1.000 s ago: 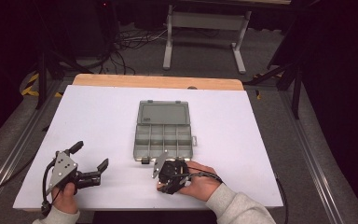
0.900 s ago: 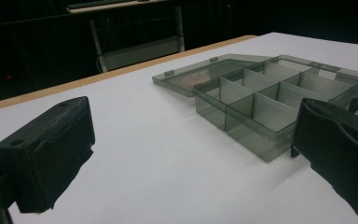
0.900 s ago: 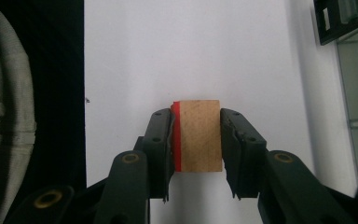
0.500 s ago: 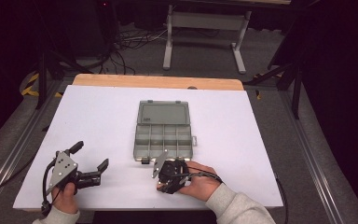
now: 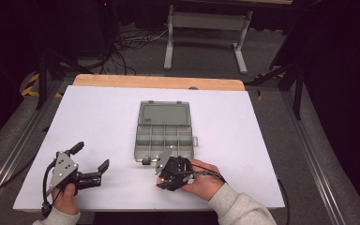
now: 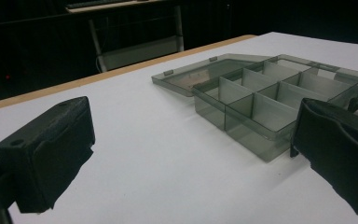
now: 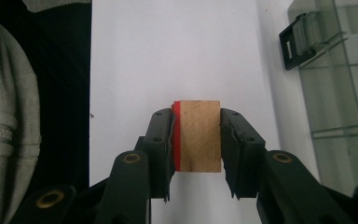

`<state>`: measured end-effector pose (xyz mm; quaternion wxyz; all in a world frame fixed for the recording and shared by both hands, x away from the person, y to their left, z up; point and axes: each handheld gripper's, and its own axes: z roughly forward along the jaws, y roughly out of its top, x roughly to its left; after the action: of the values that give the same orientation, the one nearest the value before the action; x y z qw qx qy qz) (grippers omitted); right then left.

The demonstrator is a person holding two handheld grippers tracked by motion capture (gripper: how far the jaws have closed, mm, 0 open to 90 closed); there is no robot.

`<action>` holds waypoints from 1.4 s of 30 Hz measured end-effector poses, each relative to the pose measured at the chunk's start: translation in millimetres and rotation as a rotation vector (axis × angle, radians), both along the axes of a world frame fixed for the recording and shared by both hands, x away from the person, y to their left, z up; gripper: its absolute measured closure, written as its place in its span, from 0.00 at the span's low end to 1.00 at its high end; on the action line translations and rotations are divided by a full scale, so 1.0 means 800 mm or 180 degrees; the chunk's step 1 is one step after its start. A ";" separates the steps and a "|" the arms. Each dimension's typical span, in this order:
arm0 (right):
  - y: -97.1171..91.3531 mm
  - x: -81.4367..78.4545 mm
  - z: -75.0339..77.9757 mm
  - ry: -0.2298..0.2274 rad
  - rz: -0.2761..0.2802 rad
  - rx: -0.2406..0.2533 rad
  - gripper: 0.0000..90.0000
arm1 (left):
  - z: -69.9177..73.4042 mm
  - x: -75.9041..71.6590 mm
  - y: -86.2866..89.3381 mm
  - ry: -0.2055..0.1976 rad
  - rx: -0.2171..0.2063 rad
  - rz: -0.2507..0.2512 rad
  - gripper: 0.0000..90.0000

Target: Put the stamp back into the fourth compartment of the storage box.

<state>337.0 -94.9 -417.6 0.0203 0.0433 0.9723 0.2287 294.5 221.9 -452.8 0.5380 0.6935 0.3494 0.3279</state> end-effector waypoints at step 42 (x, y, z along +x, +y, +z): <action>-0.021 0.022 0.050 -0.0264 -0.0256 0.0478 0.74 | -0.001 0.000 0.000 0.0017 0.0000 -0.0004 0.00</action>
<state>354.9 -111.3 -377.7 0.0664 0.0742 0.9482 0.3016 294.7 222.2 -453.4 0.5373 0.6946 0.3505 0.3257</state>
